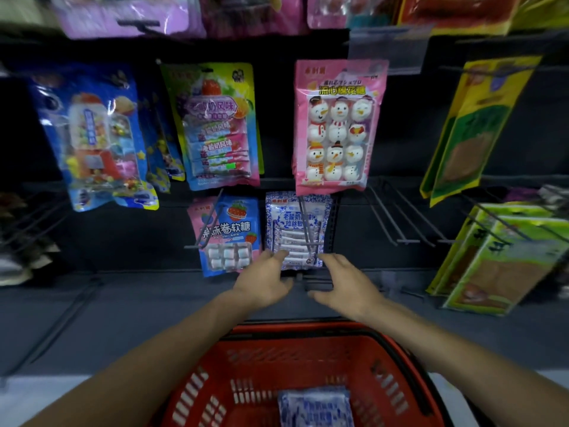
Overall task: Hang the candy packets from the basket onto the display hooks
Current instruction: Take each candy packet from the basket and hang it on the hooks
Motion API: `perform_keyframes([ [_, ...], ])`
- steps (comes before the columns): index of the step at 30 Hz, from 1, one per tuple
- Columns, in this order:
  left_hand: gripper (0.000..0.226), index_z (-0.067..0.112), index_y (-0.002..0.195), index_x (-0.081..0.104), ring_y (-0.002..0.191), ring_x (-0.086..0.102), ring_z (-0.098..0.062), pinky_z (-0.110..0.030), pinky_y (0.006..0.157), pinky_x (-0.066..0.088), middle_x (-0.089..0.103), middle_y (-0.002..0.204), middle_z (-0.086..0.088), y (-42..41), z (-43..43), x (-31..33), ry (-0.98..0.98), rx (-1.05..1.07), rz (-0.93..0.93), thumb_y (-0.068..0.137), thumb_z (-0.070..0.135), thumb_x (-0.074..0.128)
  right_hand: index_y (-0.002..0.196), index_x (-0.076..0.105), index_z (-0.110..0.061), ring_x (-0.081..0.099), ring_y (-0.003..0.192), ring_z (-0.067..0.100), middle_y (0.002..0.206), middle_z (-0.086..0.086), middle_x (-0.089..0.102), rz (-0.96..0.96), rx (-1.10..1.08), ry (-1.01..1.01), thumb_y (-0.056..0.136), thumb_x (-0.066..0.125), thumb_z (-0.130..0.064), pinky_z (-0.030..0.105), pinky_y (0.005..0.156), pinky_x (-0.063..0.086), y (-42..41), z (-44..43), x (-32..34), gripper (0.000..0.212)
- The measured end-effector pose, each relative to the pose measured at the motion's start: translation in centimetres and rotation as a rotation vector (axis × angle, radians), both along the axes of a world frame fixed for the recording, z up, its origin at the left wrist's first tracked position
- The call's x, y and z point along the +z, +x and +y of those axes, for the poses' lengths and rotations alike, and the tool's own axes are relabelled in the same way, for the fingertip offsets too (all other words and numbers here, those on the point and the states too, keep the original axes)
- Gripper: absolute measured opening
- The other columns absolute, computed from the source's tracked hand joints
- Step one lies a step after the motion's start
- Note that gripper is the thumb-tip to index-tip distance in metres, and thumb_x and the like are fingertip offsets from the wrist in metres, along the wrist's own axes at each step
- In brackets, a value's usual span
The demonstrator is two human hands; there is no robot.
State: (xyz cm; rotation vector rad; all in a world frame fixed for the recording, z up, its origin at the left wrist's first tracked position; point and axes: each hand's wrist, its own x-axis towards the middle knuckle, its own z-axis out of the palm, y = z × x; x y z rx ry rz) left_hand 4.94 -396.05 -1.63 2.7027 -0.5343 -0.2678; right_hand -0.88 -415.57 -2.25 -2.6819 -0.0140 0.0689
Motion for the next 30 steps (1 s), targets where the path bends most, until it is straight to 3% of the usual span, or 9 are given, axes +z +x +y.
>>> perform_keyframes([
  [3,0.071,0.028,0.163,0.024,0.135,0.051,-0.027,-0.040,0.100,0.048,0.034,0.161,-0.003,-3.7,0.6,1.0,0.055,-0.085,-0.069,0.102,0.042,0.057,0.164,0.021,-0.028,0.032,0.151,0.021,0.167,-0.001,0.024,0.054,0.122,-0.090,0.089,0.071,-0.058,0.034,0.120,0.034,-4.3,-0.3,1.1,0.095],
  [6,0.071,0.029,0.163,0.024,0.142,0.043,-0.024,-0.042,0.107,0.045,0.033,0.160,0.002,-7.4,1.3,0.7,0.087,-0.170,-0.115,0.101,0.046,0.055,0.164,0.015,-0.032,0.029,0.153,0.021,0.169,-0.003,0.015,0.144,0.178,-0.110,0.088,0.069,-0.064,0.036,0.120,0.035,-8.0,-0.9,1.0,0.099],
  [10,0.069,0.028,0.159,0.034,0.133,0.051,-0.024,-0.041,0.106,0.046,0.041,0.153,0.001,-11.2,1.6,-1.5,0.170,-0.299,-0.165,0.098,0.052,0.056,0.163,0.017,-0.033,0.031,0.152,0.022,0.167,-0.003,0.016,0.188,0.273,-0.147,0.086,0.069,-0.067,0.036,0.120,0.035,-12.3,-2.0,-1.6,0.099],
  [20,0.068,0.026,0.159,0.031,0.133,0.049,-0.033,-0.044,0.108,0.042,0.039,0.154,-0.006,-14.8,0.3,-12.9,0.428,-0.437,0.003,0.101,0.054,0.051,0.158,0.027,-0.021,0.036,0.144,0.037,0.159,0.012,0.027,0.442,0.433,-0.447,0.093,0.067,-0.046,0.045,0.114,0.042,-17.4,-2.9,-9.3,0.080],
  [25,0.070,0.019,0.160,0.029,0.136,0.047,-0.038,-0.045,0.106,0.043,0.039,0.155,-0.014,-15.2,-1.0,-18.4,0.548,-0.407,0.105,0.101,0.051,0.052,0.163,0.021,-0.021,0.040,0.142,0.038,0.158,0.015,0.031,0.559,0.479,-0.546,0.096,0.066,-0.038,0.048,0.113,0.043,-18.4,-3.4,-11.1,0.083],
  [30,0.065,0.016,0.157,0.033,0.140,0.045,-0.038,-0.046,0.110,0.041,0.041,0.156,-0.016,-14.8,-1.3,-23.2,0.680,-0.367,0.160,0.102,0.046,0.050,0.153,0.038,-0.019,0.047,0.134,0.037,0.148,0.015,0.040,0.616,0.521,-0.604,0.090,0.073,-0.018,0.049,0.106,0.048,-18.0,-4.3,-11.6,0.071],
])
